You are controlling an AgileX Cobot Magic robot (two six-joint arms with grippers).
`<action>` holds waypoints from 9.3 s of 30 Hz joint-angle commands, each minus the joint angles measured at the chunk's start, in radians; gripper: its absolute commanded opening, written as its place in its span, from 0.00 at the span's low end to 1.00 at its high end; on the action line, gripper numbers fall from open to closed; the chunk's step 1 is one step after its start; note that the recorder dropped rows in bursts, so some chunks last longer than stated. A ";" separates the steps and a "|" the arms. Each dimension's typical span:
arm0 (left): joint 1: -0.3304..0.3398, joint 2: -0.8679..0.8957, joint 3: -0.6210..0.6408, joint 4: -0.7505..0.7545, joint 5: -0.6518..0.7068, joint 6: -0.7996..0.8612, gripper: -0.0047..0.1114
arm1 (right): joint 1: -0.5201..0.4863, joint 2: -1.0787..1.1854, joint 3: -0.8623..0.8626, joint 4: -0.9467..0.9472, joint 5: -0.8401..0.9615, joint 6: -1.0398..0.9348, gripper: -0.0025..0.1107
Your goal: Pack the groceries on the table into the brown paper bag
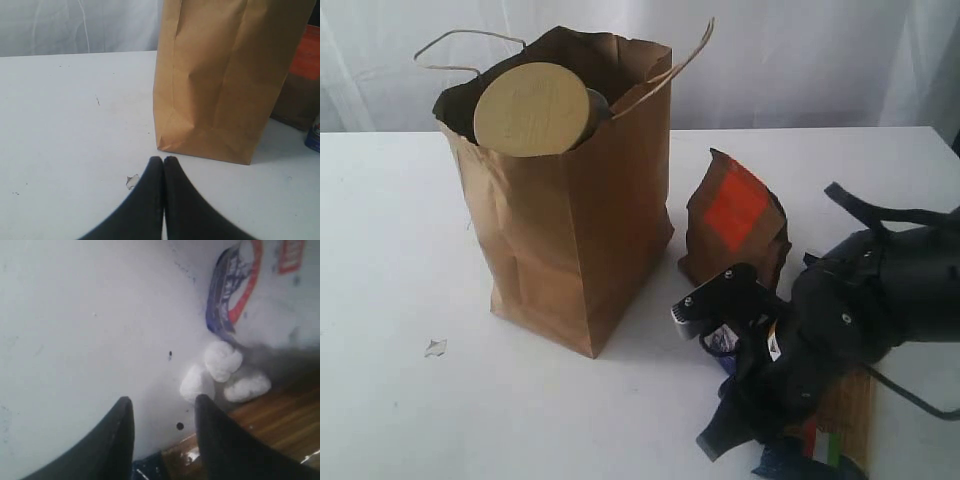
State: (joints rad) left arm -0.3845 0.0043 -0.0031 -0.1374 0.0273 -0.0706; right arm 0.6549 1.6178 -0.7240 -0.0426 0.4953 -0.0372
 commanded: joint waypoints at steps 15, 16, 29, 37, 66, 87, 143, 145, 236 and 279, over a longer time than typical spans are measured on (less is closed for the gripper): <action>0.002 -0.004 0.003 0.001 0.000 -0.002 0.04 | -0.038 0.020 -0.001 -0.010 -0.064 -0.010 0.36; 0.002 -0.004 0.003 0.001 0.000 -0.002 0.04 | -0.038 0.030 -0.001 -0.010 -0.064 -0.010 0.36; 0.002 -0.004 0.003 0.001 0.000 -0.002 0.04 | -0.038 0.083 -0.001 0.005 -0.064 -0.051 0.20; 0.002 -0.004 0.003 0.001 0.000 -0.002 0.04 | -0.033 0.049 -0.001 0.055 -0.024 -0.052 0.02; 0.002 -0.004 0.003 0.001 0.000 0.000 0.04 | 0.122 -0.358 -0.409 0.051 0.110 -0.063 0.02; 0.002 -0.004 0.003 0.001 0.000 0.000 0.04 | -0.058 0.074 -0.890 -0.012 0.038 -0.079 0.02; 0.002 -0.004 0.003 0.001 0.000 0.000 0.04 | -0.058 -0.408 0.049 -0.006 0.120 -0.088 0.38; 0.002 -0.004 0.003 0.001 0.000 0.000 0.04 | -0.058 -0.307 0.049 0.008 0.066 -0.097 0.38; 0.002 -0.004 0.003 0.001 0.000 0.000 0.04 | 0.030 -0.515 -0.314 0.261 0.207 -0.333 0.07; 0.002 -0.004 0.003 0.001 0.000 0.000 0.04 | -0.038 -0.020 -0.827 0.019 -0.024 -0.295 0.07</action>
State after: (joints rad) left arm -0.3845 0.0043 -0.0031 -0.1374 0.0273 -0.0706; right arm 0.6215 1.5697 -1.5234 -0.0231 0.4885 -0.3392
